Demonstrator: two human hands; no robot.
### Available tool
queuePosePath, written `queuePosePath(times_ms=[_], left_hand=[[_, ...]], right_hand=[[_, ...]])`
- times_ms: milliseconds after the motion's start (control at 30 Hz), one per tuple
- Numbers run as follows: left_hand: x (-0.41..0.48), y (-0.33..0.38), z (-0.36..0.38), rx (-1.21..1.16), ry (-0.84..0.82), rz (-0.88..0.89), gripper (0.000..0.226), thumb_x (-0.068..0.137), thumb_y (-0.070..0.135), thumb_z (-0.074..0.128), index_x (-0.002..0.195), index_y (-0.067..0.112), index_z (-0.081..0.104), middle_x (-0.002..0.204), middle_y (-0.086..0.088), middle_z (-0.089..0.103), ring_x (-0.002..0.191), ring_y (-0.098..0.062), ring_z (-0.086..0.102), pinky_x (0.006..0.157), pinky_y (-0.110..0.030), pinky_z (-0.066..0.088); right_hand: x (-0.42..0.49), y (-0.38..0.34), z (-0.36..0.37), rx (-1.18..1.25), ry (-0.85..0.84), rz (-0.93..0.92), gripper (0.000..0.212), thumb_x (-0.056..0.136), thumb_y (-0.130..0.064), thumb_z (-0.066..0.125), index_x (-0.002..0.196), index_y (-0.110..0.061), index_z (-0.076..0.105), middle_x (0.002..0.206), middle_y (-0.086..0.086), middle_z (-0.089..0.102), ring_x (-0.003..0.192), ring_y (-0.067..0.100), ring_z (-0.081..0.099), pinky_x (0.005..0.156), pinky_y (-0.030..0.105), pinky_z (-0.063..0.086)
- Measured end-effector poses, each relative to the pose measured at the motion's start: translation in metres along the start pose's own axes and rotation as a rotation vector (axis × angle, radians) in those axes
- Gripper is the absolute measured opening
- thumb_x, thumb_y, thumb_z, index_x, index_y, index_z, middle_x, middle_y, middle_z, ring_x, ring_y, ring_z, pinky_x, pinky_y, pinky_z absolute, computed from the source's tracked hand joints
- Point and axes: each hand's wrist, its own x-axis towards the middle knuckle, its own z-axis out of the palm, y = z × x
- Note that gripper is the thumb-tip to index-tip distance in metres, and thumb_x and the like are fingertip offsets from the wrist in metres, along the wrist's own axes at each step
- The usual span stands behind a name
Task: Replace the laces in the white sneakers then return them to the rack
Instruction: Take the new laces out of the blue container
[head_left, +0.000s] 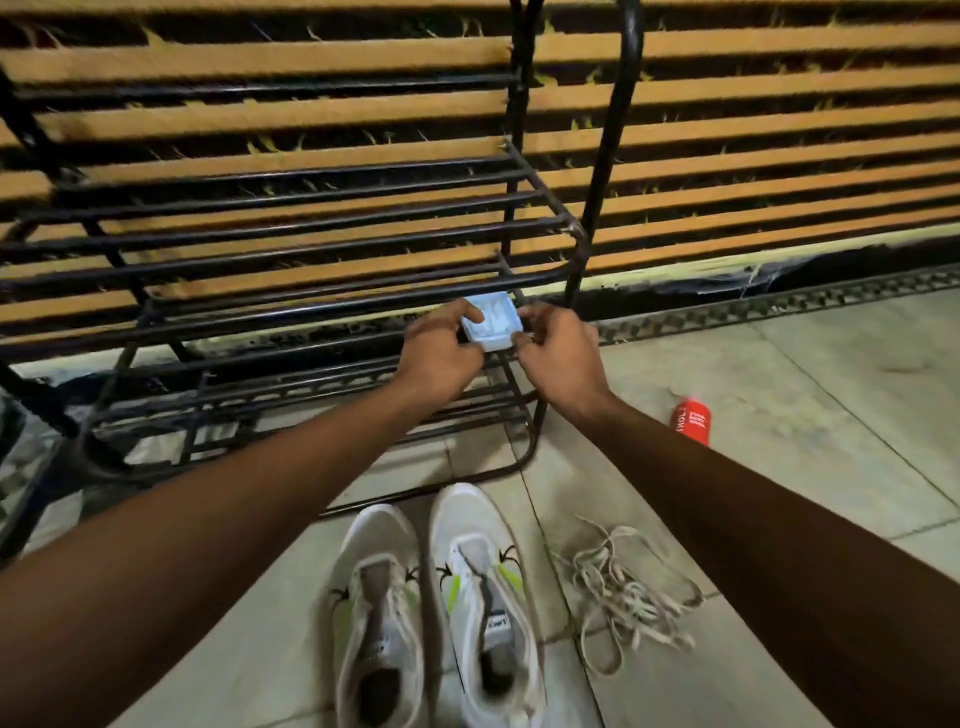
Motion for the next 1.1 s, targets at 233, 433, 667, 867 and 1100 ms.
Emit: queuePosePath(times_ms=[233, 433, 667, 867, 1100], left_hand=[[0.019, -0.006, 0.017, -0.233, 0.137, -0.205, 0.010, 0.093, 0.013, 0.069, 0.091, 0.023, 0.068, 0.099, -0.004, 0.074, 0.081, -0.014, 0.068, 0.059, -0.009, 0.047], [-0.040, -0.019, -0.016, -0.348, 0.098, -0.119, 0.016, 0.093, 0.002, 0.068, 0.090, 0.018, 0.072, 0.092, -0.007, 0.075, 0.090, -0.024, 0.074, 0.088, -0.048, 0.061], [-0.126, -0.032, -0.073, -0.466, 0.091, -0.150, 0.021, 0.095, -0.014, 0.056, 0.099, 0.006, 0.064, 0.081, -0.011, 0.062, 0.082, -0.030, 0.069, 0.082, -0.049, 0.063], [-0.167, -0.036, -0.106, -0.632, 0.206, -0.268, 0.025, 0.095, -0.016, 0.053, 0.100, 0.006, 0.065, 0.078, -0.010, 0.073, 0.067, -0.017, 0.071, 0.066, -0.026, 0.060], [-0.201, -0.040, -0.105, -0.996, 0.153, -0.470, 0.020, 0.106, 0.018, 0.052, 0.123, 0.019, 0.063, 0.116, -0.010, 0.075, 0.095, -0.028, 0.075, 0.072, -0.039, 0.059]], right_hand=[[0.012, 0.001, 0.019, 0.121, 0.046, 0.071, 0.012, 0.094, -0.017, 0.067, 0.103, -0.014, 0.075, 0.100, 0.000, 0.075, 0.081, -0.001, 0.065, 0.062, -0.004, 0.039], [-0.030, -0.019, 0.013, 0.271, 0.057, 0.126, 0.009, 0.089, -0.009, 0.071, 0.088, -0.017, 0.074, 0.086, -0.007, 0.074, 0.081, 0.002, 0.069, 0.080, 0.020, 0.057], [-0.100, -0.053, 0.009, 0.502, -0.096, 0.250, 0.006, 0.082, 0.005, 0.072, 0.081, -0.002, 0.071, 0.068, 0.007, 0.070, 0.058, 0.011, 0.066, 0.057, 0.030, 0.058], [-0.131, -0.083, 0.007, 0.639, -0.165, 0.391, 0.012, 0.078, 0.006, 0.077, 0.079, -0.002, 0.068, 0.067, 0.009, 0.071, 0.055, 0.019, 0.069, 0.056, 0.030, 0.056], [-0.168, -0.111, 0.012, 0.702, -0.294, 0.439, 0.013, 0.079, 0.004, 0.080, 0.086, 0.003, 0.069, 0.076, 0.017, 0.074, 0.061, 0.025, 0.072, 0.056, 0.029, 0.059]])
